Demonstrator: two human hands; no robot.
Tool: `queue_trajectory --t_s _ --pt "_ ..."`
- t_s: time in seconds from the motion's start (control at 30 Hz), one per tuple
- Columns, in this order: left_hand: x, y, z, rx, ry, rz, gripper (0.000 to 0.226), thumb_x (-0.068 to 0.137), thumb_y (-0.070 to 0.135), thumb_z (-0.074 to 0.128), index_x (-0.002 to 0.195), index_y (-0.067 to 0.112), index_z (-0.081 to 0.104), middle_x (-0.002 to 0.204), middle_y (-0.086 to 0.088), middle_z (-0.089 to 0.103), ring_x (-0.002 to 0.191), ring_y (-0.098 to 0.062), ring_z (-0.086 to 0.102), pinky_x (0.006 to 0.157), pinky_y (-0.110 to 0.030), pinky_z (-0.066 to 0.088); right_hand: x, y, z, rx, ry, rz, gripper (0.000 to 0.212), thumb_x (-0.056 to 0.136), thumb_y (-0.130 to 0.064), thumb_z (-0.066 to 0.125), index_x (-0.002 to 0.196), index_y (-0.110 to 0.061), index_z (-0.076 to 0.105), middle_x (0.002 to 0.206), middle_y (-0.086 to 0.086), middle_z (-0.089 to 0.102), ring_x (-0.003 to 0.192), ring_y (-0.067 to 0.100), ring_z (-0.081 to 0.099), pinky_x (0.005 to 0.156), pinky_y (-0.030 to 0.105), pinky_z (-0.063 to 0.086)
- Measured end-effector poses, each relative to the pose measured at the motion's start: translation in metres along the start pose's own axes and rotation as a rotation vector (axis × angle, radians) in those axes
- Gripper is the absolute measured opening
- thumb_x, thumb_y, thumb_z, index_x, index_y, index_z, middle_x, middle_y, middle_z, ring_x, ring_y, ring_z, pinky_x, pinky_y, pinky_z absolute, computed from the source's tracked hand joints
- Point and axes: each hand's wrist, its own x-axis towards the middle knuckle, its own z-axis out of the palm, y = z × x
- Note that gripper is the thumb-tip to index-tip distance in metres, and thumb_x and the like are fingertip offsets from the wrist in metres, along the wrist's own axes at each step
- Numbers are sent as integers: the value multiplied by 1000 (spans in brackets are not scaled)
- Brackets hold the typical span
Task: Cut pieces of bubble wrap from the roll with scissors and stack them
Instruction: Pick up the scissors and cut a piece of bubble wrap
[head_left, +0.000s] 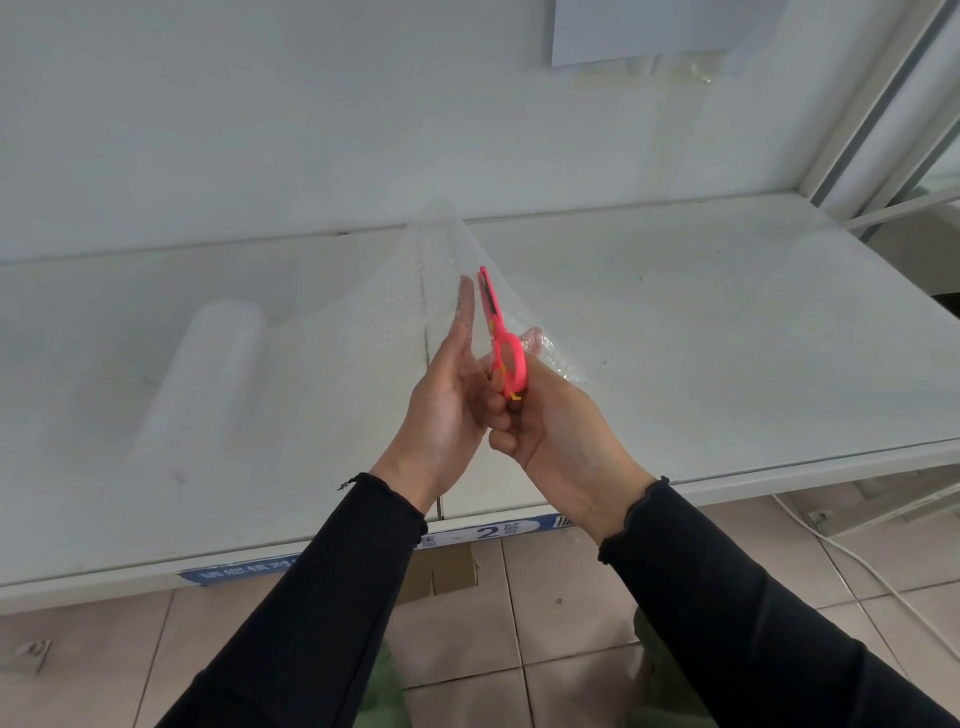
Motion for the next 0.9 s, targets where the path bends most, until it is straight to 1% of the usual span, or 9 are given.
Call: queue_trajectory --t_s 0.07,0.17,0.2,0.27,0.33,0.47,0.6,0.73,0.9 --pt "0 0 -1 -20 -6 4 53 104 60 26 82 56 73 118 -18 49 113 -30 34 92 -45 25 0 0 1 -8 0 1 27 100 -32 52 85 -9 56 68 3 46 59 14 39 52 24 36" --pt "1 -5 -4 -17 -2 28 45 102 63 32 86 54 74 117 -14 36 108 -29 28 94 -43 26 3 -3 0 -2 -2 6 31 100 -37 52 83 -12 58 70 3 49 60 14 41 53 24 38" --pt "2 -8 -5 -10 13 37 38 102 62 35 100 57 72 112 -12 36 103 -30 30 93 -42 28 5 -4 0 11 1 8 32 99 -40 53 82 -13 59 71 3 49 60 14 42 53 24 39" --pt "5 -14 -9 1 50 43 34 104 56 36 134 61 51 88 -9 31 89 -30 30 86 -39 32 8 -7 -1 43 6 14 31 96 -43 58 82 -16 60 74 4 51 61 13 44 52 24 40" --pt "6 -19 -12 22 74 42 40 105 51 35 145 58 39 75 -7 30 79 -27 32 81 -36 34 9 -8 -2 48 9 20 31 96 -43 59 82 -16 60 73 3 50 60 13 43 52 24 38" --pt "5 -17 -11 41 64 58 38 105 50 36 142 59 43 69 -4 34 73 -21 36 78 -33 35 9 -8 -2 36 15 25 31 98 -41 57 81 -15 59 69 3 49 57 12 43 51 23 39" --pt "4 -17 -12 38 54 71 33 106 50 34 122 64 59 70 -2 39 72 -16 40 79 -30 38 10 -9 -1 32 -3 32 31 97 -41 57 81 -15 59 70 3 50 60 13 44 55 25 39" --pt "5 -21 -18 38 53 83 38 106 48 38 142 59 43 80 -5 47 73 -15 44 80 -27 41 12 -13 -2 71 -16 46 28 95 -43 59 90 -16 54 70 1 47 62 14 42 59 28 36" --pt "5 -22 -18 113 49 121 35 105 45 42 135 60 51 79 -3 49 70 -13 50 87 -27 43 12 -13 -5 95 8 40 25 96 -41 60 93 -16 57 68 0 46 59 13 41 55 24 38"
